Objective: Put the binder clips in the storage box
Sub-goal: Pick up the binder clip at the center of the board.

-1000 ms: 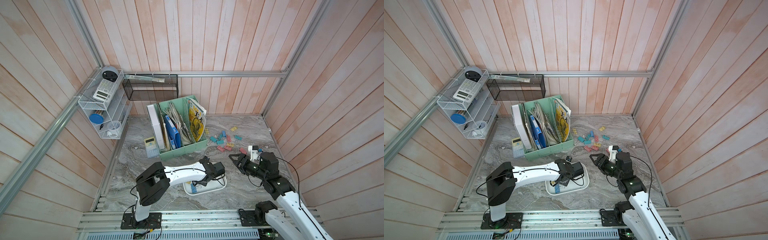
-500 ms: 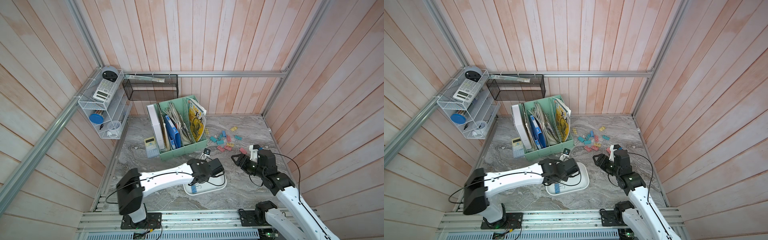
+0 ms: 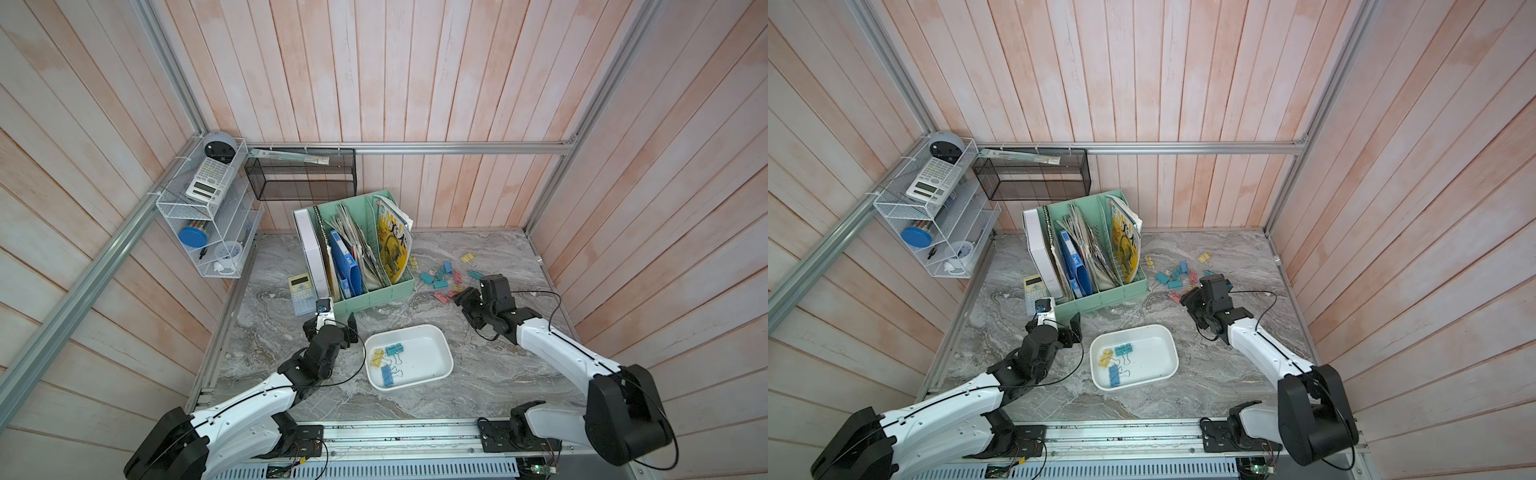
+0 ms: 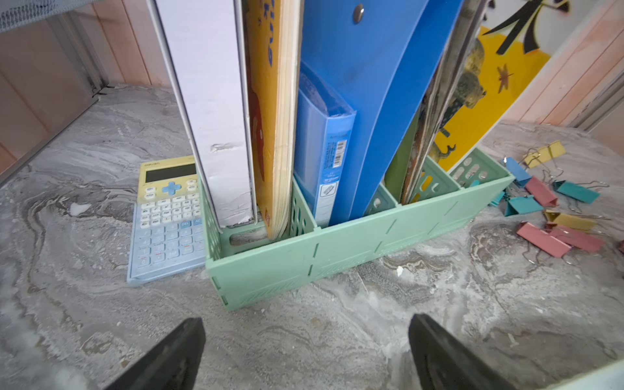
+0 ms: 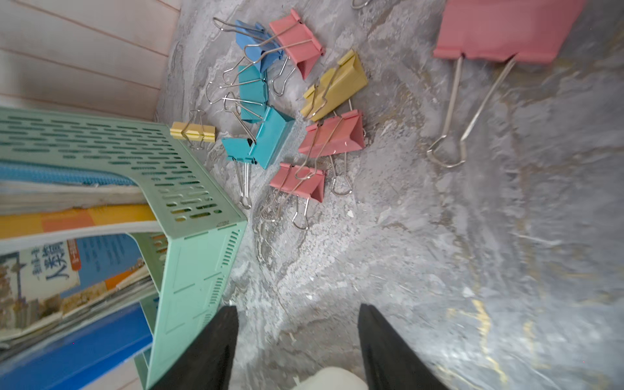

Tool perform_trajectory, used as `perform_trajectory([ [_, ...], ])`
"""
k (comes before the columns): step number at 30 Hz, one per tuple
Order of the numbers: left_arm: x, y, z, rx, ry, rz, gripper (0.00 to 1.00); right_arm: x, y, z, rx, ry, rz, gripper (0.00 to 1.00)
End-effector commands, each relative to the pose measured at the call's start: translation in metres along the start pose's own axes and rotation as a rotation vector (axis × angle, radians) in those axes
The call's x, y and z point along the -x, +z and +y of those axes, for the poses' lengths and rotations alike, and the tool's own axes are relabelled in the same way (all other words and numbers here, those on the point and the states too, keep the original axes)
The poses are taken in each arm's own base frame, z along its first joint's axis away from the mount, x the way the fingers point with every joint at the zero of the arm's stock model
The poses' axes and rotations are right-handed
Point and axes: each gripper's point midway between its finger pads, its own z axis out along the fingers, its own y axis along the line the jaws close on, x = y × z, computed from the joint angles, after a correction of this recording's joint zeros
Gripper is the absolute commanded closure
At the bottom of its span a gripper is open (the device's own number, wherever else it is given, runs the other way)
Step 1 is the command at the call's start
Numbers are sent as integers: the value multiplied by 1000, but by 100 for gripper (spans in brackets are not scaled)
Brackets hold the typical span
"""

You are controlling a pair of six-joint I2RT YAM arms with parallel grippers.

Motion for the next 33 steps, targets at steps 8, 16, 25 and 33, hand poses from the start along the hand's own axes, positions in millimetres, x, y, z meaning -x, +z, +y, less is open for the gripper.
perform_trajectory([
  [8, 24, 6, -36, -162, -23, -86, 0, -5, 84, 51, 141, 299, 28, 39],
  [16, 24, 8, -41, -183, -28, -85, 0, -4, 92, 34, 73, 290, -10, 57],
  [25, 23, 8, -44, -194, -19, -69, 0, -4, 83, 19, 87, 261, -39, 100],
  [33, 23, 8, -44, -196, -19, -67, 0, 0, 30, 36, 136, 31, -62, 100],
])
